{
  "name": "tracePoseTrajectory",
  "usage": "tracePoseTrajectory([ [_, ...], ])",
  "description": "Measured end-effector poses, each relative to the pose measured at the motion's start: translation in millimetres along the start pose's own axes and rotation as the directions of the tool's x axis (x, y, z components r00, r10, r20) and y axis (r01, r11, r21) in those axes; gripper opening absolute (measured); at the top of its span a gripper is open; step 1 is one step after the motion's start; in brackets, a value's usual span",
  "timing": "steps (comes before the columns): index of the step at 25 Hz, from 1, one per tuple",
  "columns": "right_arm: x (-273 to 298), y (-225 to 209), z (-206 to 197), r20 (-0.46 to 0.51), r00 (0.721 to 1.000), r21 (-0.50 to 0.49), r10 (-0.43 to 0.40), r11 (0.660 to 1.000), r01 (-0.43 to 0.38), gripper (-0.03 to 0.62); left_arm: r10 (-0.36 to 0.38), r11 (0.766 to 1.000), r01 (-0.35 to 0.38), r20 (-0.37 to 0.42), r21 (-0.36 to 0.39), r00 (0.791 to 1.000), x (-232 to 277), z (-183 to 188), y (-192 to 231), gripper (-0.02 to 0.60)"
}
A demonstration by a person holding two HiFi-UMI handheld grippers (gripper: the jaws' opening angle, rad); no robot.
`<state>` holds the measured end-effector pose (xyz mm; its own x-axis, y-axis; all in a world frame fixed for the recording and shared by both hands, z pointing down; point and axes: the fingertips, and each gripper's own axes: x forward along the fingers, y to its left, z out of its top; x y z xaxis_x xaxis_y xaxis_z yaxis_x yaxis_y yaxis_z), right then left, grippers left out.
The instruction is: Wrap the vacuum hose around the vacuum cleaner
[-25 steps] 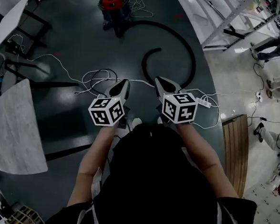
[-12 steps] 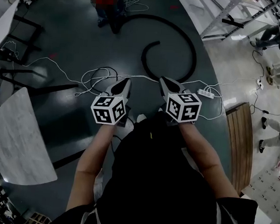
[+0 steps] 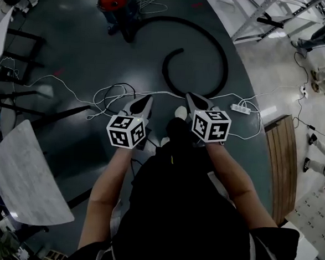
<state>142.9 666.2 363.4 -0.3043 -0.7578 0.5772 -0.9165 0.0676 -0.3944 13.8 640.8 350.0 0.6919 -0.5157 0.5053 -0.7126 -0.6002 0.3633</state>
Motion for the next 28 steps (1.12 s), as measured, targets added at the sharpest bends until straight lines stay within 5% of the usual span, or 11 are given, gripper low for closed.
tracePoseTrajectory([
  [13, 75.1, -74.9, 22.8, -0.095, 0.994, 0.026, -0.054, 0.998, 0.057, -0.006, -0.102, 0.992, 0.111, -0.152, 0.055, 0.983, 119.7, 11.1, 19.8, 0.009],
  [28, 136.1, -142.6, 27.3, -0.16, 0.984, 0.019, -0.083, 0.996, 0.087, -0.007, -0.103, 0.981, 0.143, -0.273, 0.132, 0.956, 226.5, 15.5, 45.5, 0.009],
])
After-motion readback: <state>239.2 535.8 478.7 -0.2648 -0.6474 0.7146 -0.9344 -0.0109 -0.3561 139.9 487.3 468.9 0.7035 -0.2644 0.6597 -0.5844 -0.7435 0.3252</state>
